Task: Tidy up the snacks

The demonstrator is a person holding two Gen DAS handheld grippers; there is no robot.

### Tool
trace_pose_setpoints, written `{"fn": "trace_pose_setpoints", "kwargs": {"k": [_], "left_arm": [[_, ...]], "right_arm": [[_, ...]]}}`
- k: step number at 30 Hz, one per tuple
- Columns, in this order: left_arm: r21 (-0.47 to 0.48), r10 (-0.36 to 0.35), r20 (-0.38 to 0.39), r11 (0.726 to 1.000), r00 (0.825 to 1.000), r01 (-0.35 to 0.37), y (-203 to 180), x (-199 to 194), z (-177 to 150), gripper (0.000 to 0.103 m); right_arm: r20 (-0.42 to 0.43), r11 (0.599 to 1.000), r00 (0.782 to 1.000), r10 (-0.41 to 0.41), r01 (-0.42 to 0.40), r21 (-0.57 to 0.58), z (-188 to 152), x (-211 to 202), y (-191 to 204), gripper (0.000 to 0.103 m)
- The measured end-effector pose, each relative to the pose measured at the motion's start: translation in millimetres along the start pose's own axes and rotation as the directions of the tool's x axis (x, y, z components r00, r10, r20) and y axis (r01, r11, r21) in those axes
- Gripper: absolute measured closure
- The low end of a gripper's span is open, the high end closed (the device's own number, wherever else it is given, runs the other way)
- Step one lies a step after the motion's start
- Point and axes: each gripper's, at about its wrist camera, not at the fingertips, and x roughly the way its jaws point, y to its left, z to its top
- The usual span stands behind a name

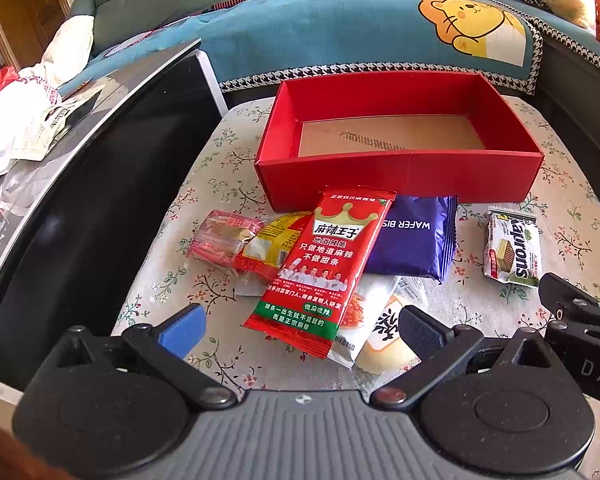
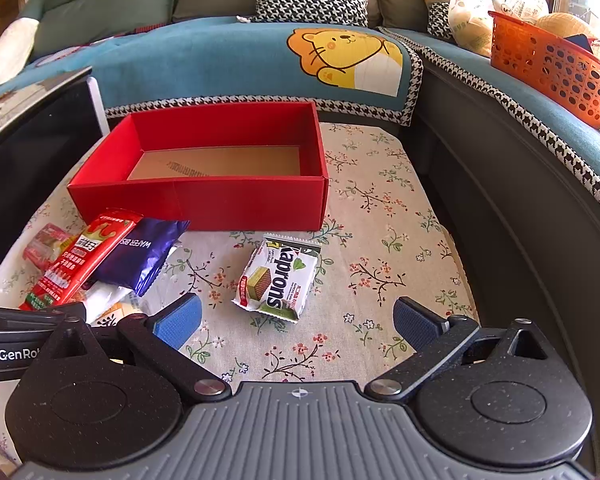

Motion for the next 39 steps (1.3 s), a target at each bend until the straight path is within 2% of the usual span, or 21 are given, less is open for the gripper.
{"fn": "trace_pose_setpoints", "kwargs": {"k": [39], "left_arm": [[0.025,0.015,-0.011,1.0,1.0,-0.015,-4.8,2.6,0.9,0.0]], "right_arm": [[-0.034,1.0,0.999,0.012,-0.012,0.0,1.3,2.6,-0.9,0.001]]}}
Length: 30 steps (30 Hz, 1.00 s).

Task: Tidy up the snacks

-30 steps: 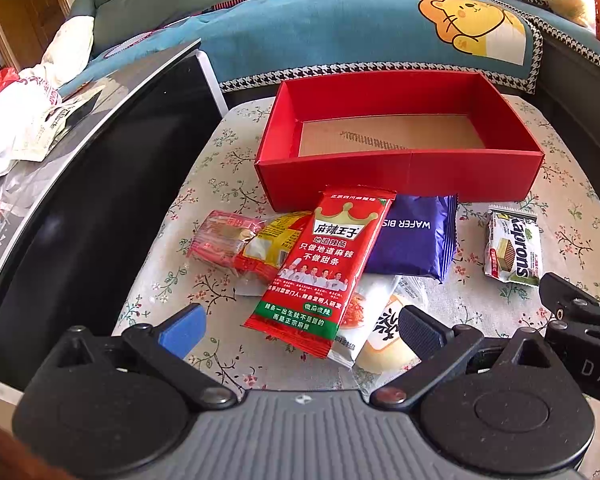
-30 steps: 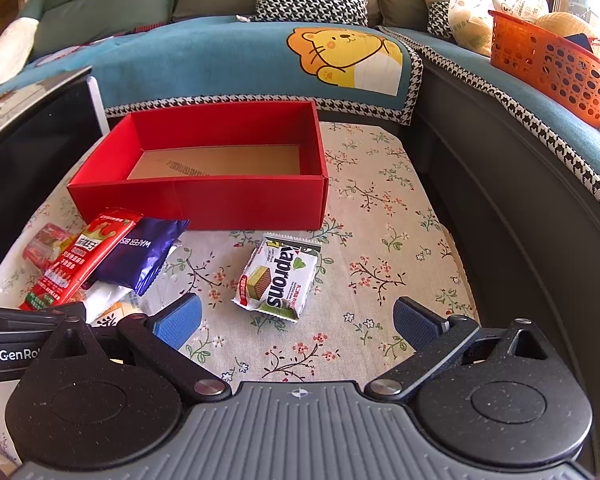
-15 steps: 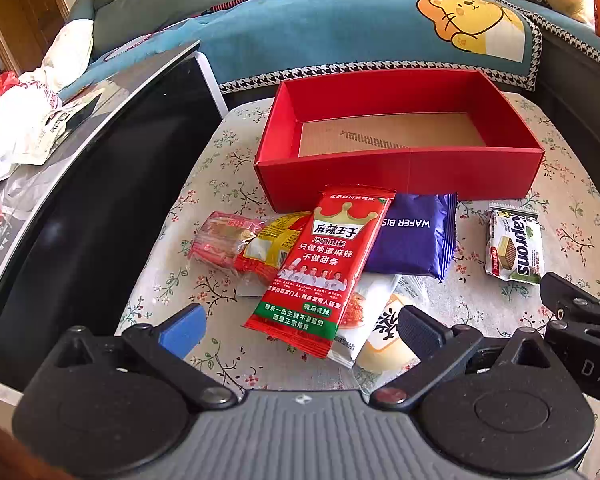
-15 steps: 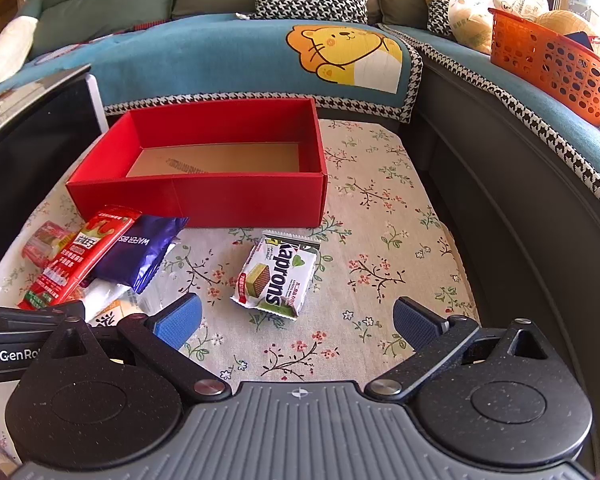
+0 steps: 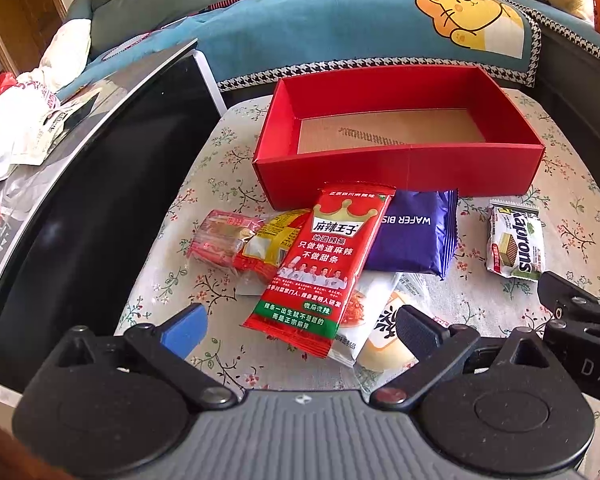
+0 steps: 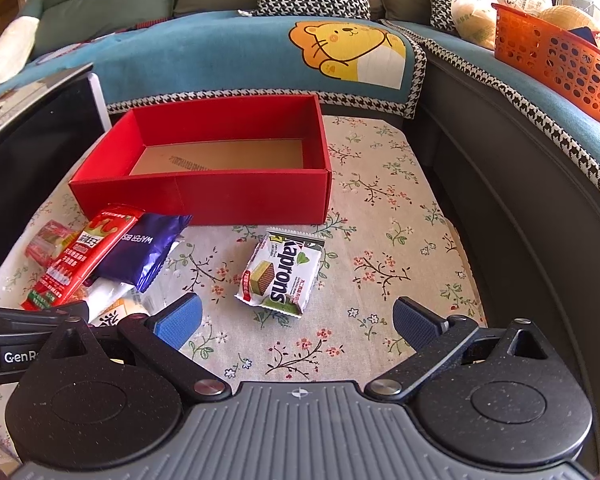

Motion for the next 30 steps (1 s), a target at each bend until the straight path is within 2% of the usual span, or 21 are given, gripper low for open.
{"fn": "trace_pose_setpoints", "kwargs": {"k": [6,10,15,19,21,26,30], "left_arm": [[-0.006,-0.033,-0.005,0.999,0.999,0.033,3.7,2.2,5.0,0.0],[-0.024,-0.027,-0.002,0.999,1.0,0.027,10.5,4.5,9.4,0.0],[-0.07,-0.102,-0.044,0.993,0.994,0.099,20.7,13.0,25.8,0.0],[-0.091,-0.078,-0.053,0.993,0.996,0.073,29.4,21.4,35.2,0.0],[-0.08,-0.091,-0.062,0.993,0.994,0.086,29.5,29.6,43.8,0.0],[-0.015,-0.072,-0.086,0.997,0.994,0.071,21.9,47.3,52.4,0.0],[0.013,-0.113,-0.127,0.993,0.986,0.115,14.9,54.0,49.7,0.0]], "right_arm": [[-0.006,1.0,1.0,0.016,-0.016,-0.009,3.0,0.5,-0.2,0.001],[-0.009,0.999,0.999,0.044,-0.044,0.009,8.2,-0.3,-3.7,0.0],[-0.009,0.998,0.998,0.055,-0.055,0.01,19.8,3.7,-4.8,0.001],[-0.004,0.997,0.997,0.079,-0.078,0.028,32.4,5.1,-9.9,0.002],[-0.017,0.995,0.995,0.098,-0.098,0.035,36.6,8.3,-9.8,0.003],[-0.045,0.988,0.988,0.149,-0.147,0.039,46.7,14.9,-8.2,0.006],[-0.077,0.986,0.984,0.163,-0.161,0.037,52.6,24.4,-14.2,0.011]]}}
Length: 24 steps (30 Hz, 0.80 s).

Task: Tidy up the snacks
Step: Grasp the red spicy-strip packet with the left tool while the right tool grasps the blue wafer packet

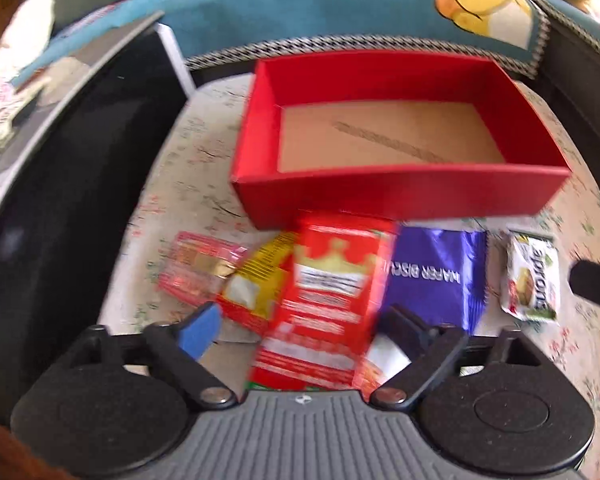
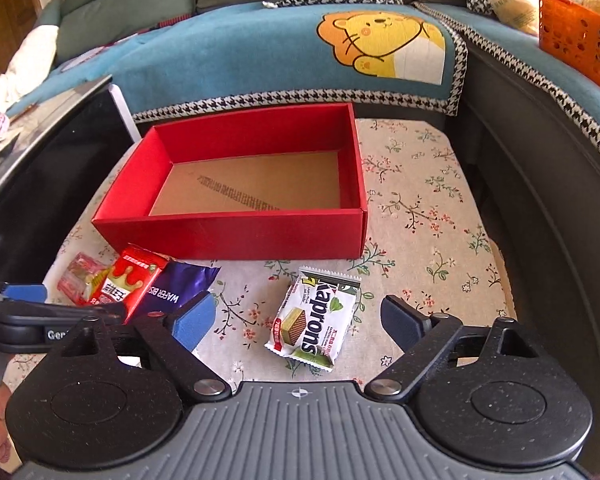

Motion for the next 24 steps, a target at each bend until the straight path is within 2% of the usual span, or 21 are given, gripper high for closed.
{"fn": "trace_pose_setpoints", "kwargs": {"k": [2,4,11,18,21,23,24], "left_arm": [[0.007,-0.008,-0.031,1.0,0.999,0.008,-0.8,4.0,-2.0,0.0],[0.002,-0.008,-0.026,1.0,1.0,0.008,0.4,4.4,-1.6,0.0],[-0.016,-0.068,-0.039,0.998,0.997,0.067,7.5,6.8,4.0,0.0],[-0.076,-0.127,-0.058,0.989,0.99,0.123,23.5,7.9,3.9,0.006],[-0.071,-0.117,-0.053,0.991,0.992,0.113,25.8,5.1,0.5,0.012],[-0.066,-0.117,-0.049,0.991,0.992,0.114,28.5,0.8,-3.0,0.026],[-0.06,-0.114,-0.047,0.992,0.992,0.111,29.7,-1.5,-5.2,0.027]], "right_arm": [[-0.026,1.0,1.0,0.017,-0.016,0.014,2.4,5.1,-5.5,0.022],[-0.038,1.0,0.999,0.019,-0.018,0.021,3.8,7.9,-9.3,0.027],[-0.05,0.997,0.996,0.071,-0.072,-0.008,9.4,11.5,-4.3,0.029],[-0.059,0.983,0.991,0.12,-0.127,-0.133,19.9,17.8,22.6,0.029],[-0.081,0.967,0.985,0.153,-0.167,-0.194,28.6,29.2,37.7,0.029],[-0.092,0.952,0.982,0.166,-0.184,-0.243,32.7,37.7,48.6,0.029],[-0.104,0.945,0.979,0.174,-0.196,-0.262,35.4,42.6,53.6,0.029]]}}
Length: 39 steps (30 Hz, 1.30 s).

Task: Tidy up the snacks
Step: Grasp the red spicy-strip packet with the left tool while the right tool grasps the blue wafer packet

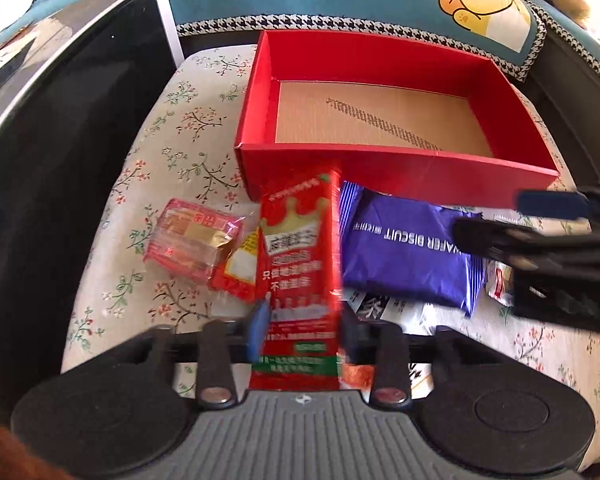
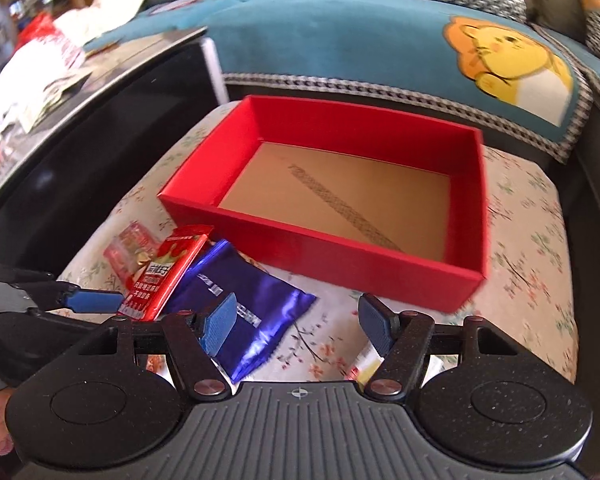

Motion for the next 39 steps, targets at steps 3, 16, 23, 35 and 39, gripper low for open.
{"fn": "trace_pose_setpoints", "kwargs": {"k": [3,16,23,35,39], "left_arm": [[0.006,-0.008,-0.004,1.0,1.0,0.008,6.6,-2.8,-8.4,0.027],[-0.051,-0.062,-0.055,0.997,0.997,0.059,42.4,8.4,-23.5,0.009],[-0.112,-0.081,-0.033,0.991,0.996,0.077,69.6,0.2,-31.6,0.008],[-0.081,0.103,-0.09,0.991,0.991,-0.11,90.5,25.9,-47.2,0.002],[-0.073,0.134,-0.088,0.987,0.987,-0.14,88.7,31.8,-51.0,0.0]], "right_arm": [[-0.029,0.998,0.998,0.047,-0.048,-0.032,8.7,15.2,7.0,0.03],[-0.134,0.96,0.983,0.127,-0.156,-0.232,-1.5,35.4,41.9,0.03],[-0.182,0.944,0.978,0.097,-0.149,-0.294,-31.8,23.0,51.2,0.034],[-0.195,0.954,0.979,0.066,-0.119,-0.275,-43.9,27.7,45.9,0.032],[-0.192,0.946,0.979,0.071,-0.127,-0.298,-40.3,34.3,48.1,0.028]]}}
